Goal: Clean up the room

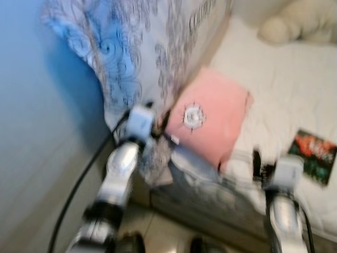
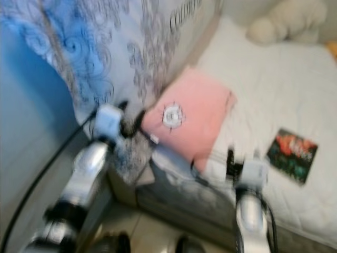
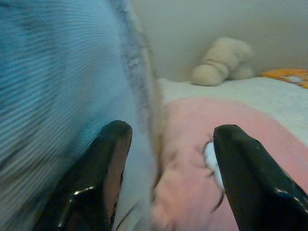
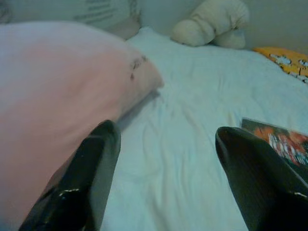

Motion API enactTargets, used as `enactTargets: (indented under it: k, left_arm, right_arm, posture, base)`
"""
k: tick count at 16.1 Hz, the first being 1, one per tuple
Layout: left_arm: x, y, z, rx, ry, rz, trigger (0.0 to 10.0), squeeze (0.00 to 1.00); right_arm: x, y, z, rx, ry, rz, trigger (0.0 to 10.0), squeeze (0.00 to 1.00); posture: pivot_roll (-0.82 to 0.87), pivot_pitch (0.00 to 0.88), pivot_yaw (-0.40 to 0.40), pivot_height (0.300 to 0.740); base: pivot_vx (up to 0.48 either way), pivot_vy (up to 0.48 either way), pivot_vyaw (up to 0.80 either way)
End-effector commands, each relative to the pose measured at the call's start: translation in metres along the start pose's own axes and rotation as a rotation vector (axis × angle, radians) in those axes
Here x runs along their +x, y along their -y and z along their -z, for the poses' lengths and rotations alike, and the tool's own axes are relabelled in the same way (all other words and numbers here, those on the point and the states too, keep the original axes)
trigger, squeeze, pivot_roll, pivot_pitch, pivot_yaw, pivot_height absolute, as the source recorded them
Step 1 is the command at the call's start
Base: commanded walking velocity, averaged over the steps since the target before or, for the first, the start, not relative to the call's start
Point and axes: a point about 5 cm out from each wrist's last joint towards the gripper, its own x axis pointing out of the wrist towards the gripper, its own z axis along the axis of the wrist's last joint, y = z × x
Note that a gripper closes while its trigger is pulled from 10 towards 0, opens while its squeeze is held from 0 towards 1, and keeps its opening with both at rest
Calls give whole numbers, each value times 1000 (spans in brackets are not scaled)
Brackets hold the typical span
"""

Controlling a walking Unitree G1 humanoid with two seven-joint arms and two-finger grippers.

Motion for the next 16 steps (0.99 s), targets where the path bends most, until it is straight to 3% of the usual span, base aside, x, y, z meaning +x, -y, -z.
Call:
enactTargets:
  k: [1, 2, 6, 8, 10, 11, 13, 16]
  left_arm:
    - [-5, -12, 5, 10, -42, -79, 10000, 0]
    - [-7, -8, 10, 18, -75, -53, 10000, 1000]
    - [-12, 11, 18, 34, -150, 45, 10000, 1000]
    - [-5, 9, 15, 40, -153, 60, 10000, 1000]
    - [-3, 10, 14, 11, -147, 94, 10000, 1000]
    - [-2, 12, 11, 2, -135, 121, 10000, 0]
    - [-1, 12, 7, 8, -114, 105, 10000, 0]
    - [0, 20, 4, -57, -99, 103, 10000, 0]
  right_arm:
    - [1, 5, -6, 75, -14, 19, 10000, 1000]
    - [4, 0, -7, 217, -36, 5, 10000, 1000]
    - [11, -7, -19, 200, -1, 7, 10000, 1000]
    - [15, -9, -18, 164, -28, 0, 10000, 1000]
    - [19, -11, -18, 137, -27, -16, 10000, 1000]
    - [23, -16, -26, 132, 22, -43, 10000, 0]
    - [29, -22, -27, 99, -3, -66, 10000, 0]
    - [34, -25, -22, 97, -37, -74, 10000, 0]
  posture:
    - [42, 0, -68, 740]
    - [47, 0, -60, 740]
    - [56, 0, -52, 740]
    - [64, 0, -61, 740]
    - [62, 0, -55, 740]
    - [57, 0, -40, 740]
    - [49, 0, -44, 735]
    - [38, 0, -42, 708]
  base:
    - [0, 0, 0]
    - [0, 0, 0]
    - [0, 0, 0]
    - [0, 0, 0]
    - [0, -480, 0]
    - [0, -480, 0]
    - [0, -480, 0]
    - [0, -464, -140]
